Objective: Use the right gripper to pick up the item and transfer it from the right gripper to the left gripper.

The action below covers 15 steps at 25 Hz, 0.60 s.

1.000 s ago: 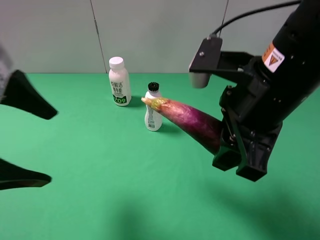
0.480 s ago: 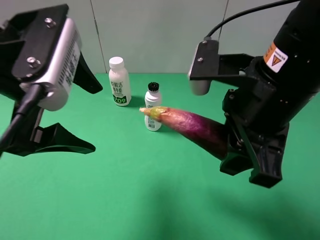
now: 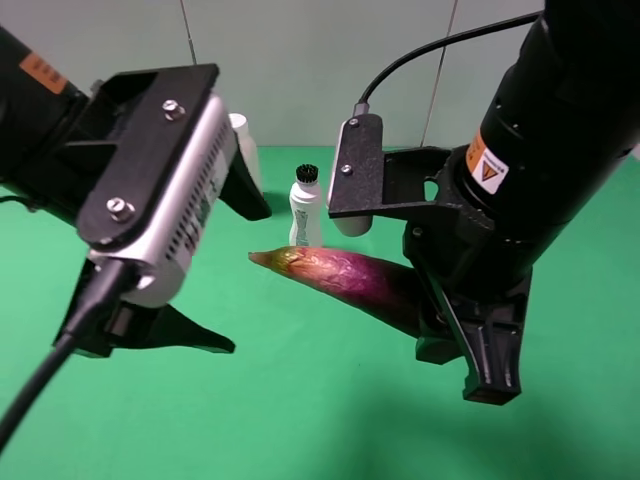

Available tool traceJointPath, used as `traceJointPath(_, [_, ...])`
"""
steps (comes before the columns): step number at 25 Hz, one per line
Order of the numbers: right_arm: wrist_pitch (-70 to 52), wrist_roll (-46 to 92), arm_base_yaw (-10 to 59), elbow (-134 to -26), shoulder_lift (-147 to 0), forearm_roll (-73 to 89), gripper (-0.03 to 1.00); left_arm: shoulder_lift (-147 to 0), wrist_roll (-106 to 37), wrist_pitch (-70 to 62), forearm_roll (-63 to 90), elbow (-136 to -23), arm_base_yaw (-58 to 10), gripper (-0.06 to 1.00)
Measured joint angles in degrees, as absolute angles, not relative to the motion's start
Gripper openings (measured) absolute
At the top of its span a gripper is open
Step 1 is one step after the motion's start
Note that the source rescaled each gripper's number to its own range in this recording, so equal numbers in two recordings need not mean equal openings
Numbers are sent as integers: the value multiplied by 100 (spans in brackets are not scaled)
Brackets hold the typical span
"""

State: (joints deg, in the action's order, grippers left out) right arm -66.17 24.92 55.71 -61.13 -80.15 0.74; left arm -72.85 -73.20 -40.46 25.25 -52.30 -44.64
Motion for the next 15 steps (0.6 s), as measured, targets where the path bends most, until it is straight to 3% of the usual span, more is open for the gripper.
traceJointPath(10, [-6601, 2492, 5571, -6113, -8015, 139, 2, -7956, -7450, -3472, 2536, -5235, -4821, 95])
traceJointPath(15, [-6576, 2492, 5571, -6113, -8015, 151, 2, -8001, -7471, -3263, 2577, -5235, -4821, 88])
